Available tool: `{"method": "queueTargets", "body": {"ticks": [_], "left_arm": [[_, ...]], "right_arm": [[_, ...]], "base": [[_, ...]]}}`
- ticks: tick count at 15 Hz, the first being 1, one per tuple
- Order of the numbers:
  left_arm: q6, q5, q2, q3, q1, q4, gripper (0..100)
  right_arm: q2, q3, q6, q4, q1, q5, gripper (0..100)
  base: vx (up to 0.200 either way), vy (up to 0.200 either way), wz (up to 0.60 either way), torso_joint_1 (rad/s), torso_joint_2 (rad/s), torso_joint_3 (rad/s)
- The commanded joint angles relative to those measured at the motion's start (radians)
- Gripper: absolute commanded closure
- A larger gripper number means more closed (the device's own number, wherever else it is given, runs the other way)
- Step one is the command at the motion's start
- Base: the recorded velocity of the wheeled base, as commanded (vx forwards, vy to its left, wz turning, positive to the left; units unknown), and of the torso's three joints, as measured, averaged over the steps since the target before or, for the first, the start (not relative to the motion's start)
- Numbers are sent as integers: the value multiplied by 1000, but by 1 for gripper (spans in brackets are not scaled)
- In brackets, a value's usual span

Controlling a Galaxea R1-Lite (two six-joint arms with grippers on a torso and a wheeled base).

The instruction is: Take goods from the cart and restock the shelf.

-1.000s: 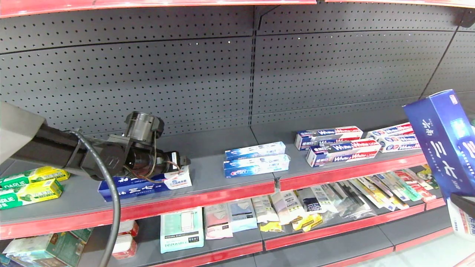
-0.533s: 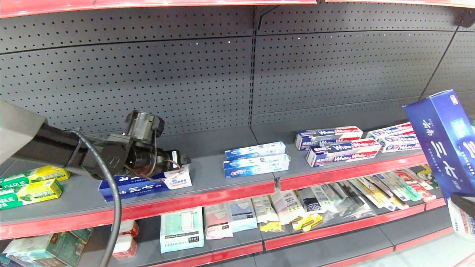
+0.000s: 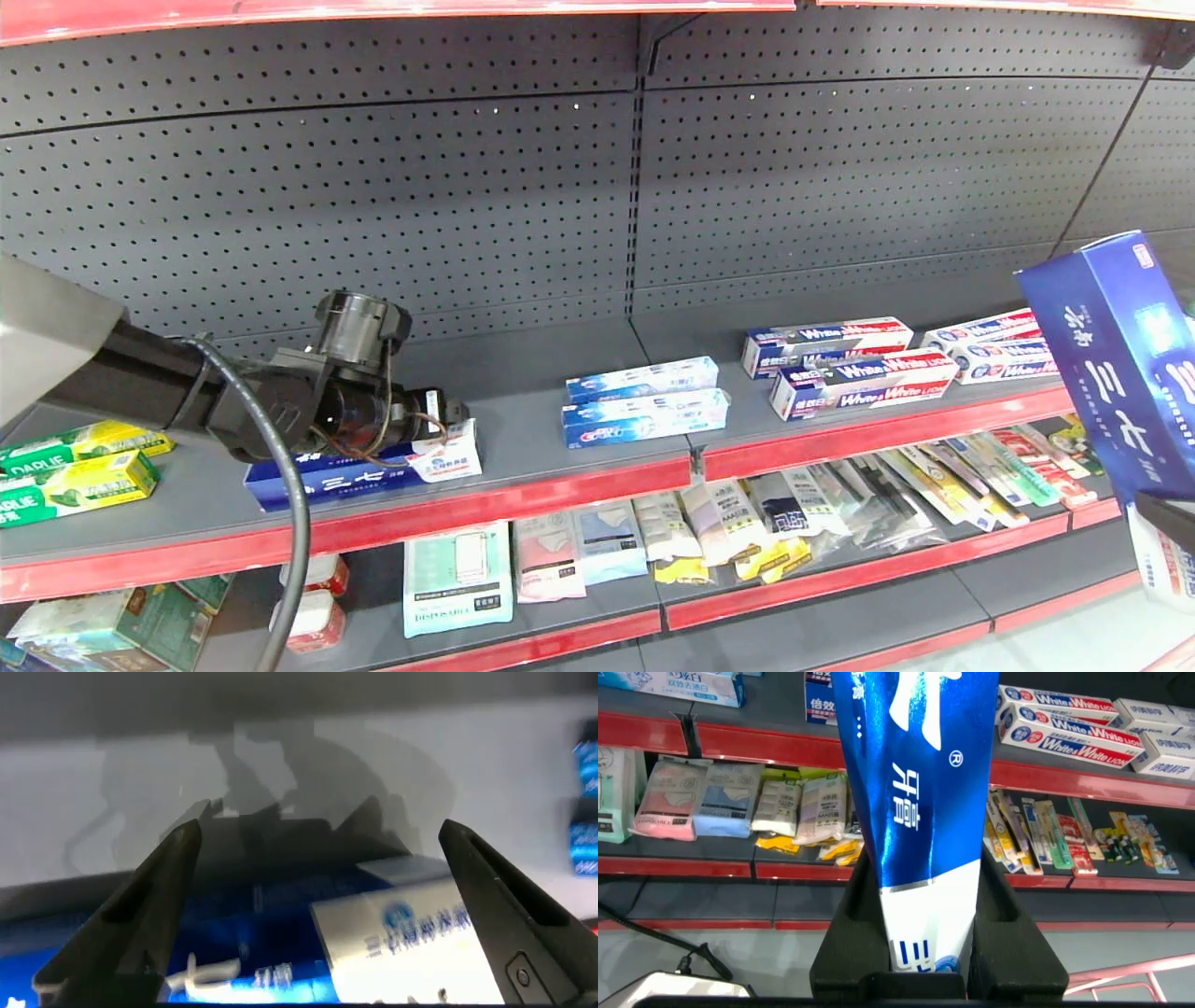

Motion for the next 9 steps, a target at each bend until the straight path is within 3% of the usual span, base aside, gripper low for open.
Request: {"method": "queueTargets", "body": {"ticks": [1,7,9], "left_arm": [[-1,-3,4,7,0,2,0],[-2,-9,4,2,1,-1,0],[-1,-35,-1,5,1,-1,0]], "right_arm": [[-13,3,-1,1,-1,0,100],[-12,8,-1,1,-1,1,100],[-12,8,-1,1,-1,0,100]], "base": [[0,0,0,0,0,0],[0,0,0,0,0,0],[0,0,0,0,0,0]]}}
